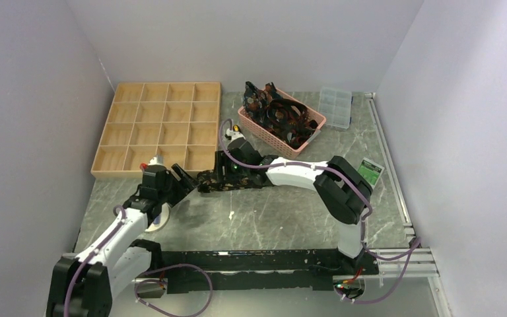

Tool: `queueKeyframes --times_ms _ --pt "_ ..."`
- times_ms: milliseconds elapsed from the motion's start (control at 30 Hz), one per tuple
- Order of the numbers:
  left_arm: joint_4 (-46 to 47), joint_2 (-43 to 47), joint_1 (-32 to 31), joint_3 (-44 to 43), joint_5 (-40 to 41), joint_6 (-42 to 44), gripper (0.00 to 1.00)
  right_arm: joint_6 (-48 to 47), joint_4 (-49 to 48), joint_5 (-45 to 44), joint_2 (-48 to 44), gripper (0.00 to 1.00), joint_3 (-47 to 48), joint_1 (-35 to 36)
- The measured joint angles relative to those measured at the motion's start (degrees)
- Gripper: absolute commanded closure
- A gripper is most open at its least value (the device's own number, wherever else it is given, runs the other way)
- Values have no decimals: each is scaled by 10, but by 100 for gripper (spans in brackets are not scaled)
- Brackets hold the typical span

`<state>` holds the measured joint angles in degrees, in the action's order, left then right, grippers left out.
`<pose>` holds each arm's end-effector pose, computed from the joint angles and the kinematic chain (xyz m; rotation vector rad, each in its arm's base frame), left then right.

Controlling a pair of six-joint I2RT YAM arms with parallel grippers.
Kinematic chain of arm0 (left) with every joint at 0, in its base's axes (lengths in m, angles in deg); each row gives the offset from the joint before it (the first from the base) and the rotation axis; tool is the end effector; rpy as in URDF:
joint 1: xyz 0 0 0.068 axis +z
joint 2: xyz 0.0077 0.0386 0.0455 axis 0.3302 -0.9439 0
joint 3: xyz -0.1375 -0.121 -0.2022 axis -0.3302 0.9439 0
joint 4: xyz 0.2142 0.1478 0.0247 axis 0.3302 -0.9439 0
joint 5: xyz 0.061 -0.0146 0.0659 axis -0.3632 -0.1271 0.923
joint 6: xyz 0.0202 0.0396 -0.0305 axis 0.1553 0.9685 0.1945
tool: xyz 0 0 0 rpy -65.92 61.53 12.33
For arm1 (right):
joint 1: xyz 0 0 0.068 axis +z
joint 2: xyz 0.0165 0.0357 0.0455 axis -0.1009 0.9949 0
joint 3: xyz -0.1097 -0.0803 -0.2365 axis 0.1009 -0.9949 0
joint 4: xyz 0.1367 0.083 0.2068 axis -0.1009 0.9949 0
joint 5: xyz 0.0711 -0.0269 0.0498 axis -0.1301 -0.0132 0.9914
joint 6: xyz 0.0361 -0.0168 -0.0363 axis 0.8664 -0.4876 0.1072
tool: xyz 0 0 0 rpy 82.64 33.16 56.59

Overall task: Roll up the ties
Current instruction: Roll the tie at the center of the board.

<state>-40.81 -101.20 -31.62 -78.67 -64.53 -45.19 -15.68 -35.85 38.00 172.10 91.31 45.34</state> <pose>0.1741 -0.0412 0.1745 -0.7559 2.2488 -0.6633 0.2608 0.3264 0.1879 -0.3313 2.3532 0.8595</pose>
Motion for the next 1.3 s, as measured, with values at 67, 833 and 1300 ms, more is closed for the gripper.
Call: queueKeyframes --times_ms 67,833,1300 --pt "23 -22 15 0 -27 2 22 0 4 0 6 37 4 0" --pt "226 -230 47 -11 -168 29 31 15 -23 15 18 41 -52 -31" --pt "254 -230 47 -23 -186 41 32 23 -40 24 -9 38 -80 -36"
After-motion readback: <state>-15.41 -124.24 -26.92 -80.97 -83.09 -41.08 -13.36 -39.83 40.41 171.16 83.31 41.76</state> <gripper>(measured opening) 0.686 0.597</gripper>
